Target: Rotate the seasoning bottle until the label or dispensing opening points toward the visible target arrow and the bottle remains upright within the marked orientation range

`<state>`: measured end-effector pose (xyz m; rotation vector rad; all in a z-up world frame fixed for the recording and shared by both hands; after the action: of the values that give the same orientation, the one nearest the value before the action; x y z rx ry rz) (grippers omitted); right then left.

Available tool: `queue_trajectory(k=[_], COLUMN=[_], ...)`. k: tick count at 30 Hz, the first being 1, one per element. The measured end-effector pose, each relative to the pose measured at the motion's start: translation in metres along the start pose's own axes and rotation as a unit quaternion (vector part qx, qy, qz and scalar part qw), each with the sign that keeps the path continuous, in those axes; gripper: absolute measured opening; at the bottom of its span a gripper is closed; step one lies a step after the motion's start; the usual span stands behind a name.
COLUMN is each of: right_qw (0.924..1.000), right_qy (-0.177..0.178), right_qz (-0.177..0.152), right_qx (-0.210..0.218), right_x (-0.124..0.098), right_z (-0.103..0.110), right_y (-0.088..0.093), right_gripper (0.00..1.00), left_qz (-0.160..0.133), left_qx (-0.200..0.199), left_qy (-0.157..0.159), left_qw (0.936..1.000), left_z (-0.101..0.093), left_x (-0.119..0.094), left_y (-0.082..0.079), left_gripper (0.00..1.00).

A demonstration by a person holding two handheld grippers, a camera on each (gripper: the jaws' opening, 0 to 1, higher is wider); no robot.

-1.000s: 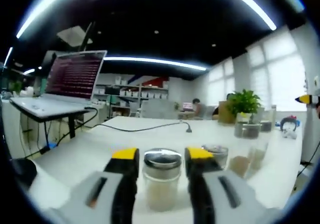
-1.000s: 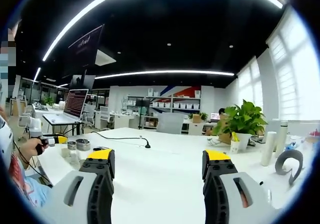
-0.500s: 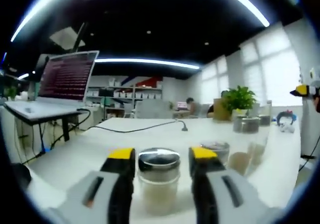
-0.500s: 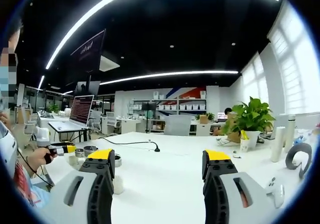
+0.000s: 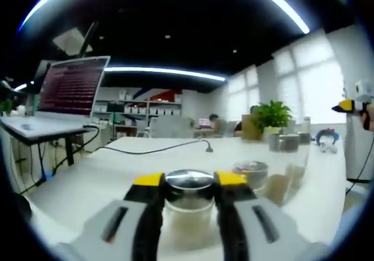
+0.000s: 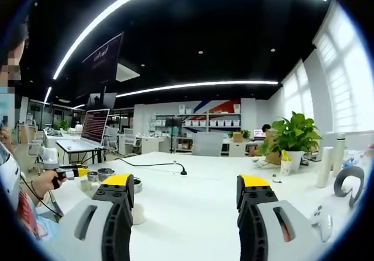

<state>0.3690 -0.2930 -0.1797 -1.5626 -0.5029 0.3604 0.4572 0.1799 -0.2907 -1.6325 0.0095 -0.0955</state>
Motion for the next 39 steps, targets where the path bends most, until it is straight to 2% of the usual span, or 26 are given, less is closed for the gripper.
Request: queue_trajectory(k=[2, 8, 10, 13, 23, 24, 28, 33, 37, 39], right_qw=[1.0000, 1.0000, 1.0000, 1.0000, 1.0000, 1.0000, 1.0000, 1.0000, 1.0000, 1.0000], right_qy=[0.002, 0.003, 0.001, -0.001, -0.001, 0.000, 0.002, 0.003, 0.003, 0.001], right_qz=[-0.002, 0.000, 0.000, 0.000, 0.003, 0.003, 0.002, 0.004, 0.007, 0.009], right_qx=[-0.003, -0.004, 0.001, -0.001, -0.002, -0.002, -0.001, -0.001, -0.001, 0.000], right_x=[-0.001, -0.002, -0.001, 0.000, 0.000, 0.000, 0.000, 0.001, 0.003, 0.004], right_z=[0.000, -0.001, -0.001, -0.001, 0.000, 0.000, -0.001, -0.002, -0.003, -0.003], right_y=[-0.001, -0.001, 0.000, 0.000, 0.000, 0.000, 0.000, 0.001, 0.002, 0.004], right_gripper=[0.73, 0.73, 0.73, 0.73, 0.73, 0.73, 0.73, 0.74, 0.74, 0.74], left_qz=[-0.001, 0.005, 0.014, 0.018, 0.022, 0.022, 0.024, 0.023, 0.024, 0.030], left_qx=[-0.009, 0.001, 0.018, 0.014, 0.015, 0.014, 0.011, 0.017, 0.014, 0.024], left_qy=[0.000, 0.019, 0.044, 0.069, 0.118, 0.124, 0.182, 0.192, 0.215, 0.224], left_qw=[1.0000, 0.9998, 0.9988, 0.9973, 0.9926, 0.9919, 0.9830, 0.9809, 0.9763, 0.9738], left_z=[0.001, 0.003, 0.004, 0.008, 0.015, 0.016, 0.018, 0.018, 0.021, 0.020], left_x=[0.000, 0.002, 0.003, 0.005, 0.008, 0.008, 0.008, 0.008, 0.010, 0.010], left_y=[0.000, -0.002, -0.002, -0.003, -0.003, -0.003, -0.003, -0.003, -0.002, -0.003], left_gripper=[0.34, 0.34, 0.34, 0.34, 0.34, 0.34, 0.34, 0.34, 0.34, 0.34])
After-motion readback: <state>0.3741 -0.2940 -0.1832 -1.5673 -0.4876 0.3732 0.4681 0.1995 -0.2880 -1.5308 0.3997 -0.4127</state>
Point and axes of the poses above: the point that each gripper's makers call its tool centre point, and the gripper's own axes: x roughly forward along the fingers, z roughly to its left, y roughly out of its underside, the point moved 8 cm from there along -x, roughly backward along the fingers, and after that the axes turned 13 degrees about -y, right-handed, at the moved point
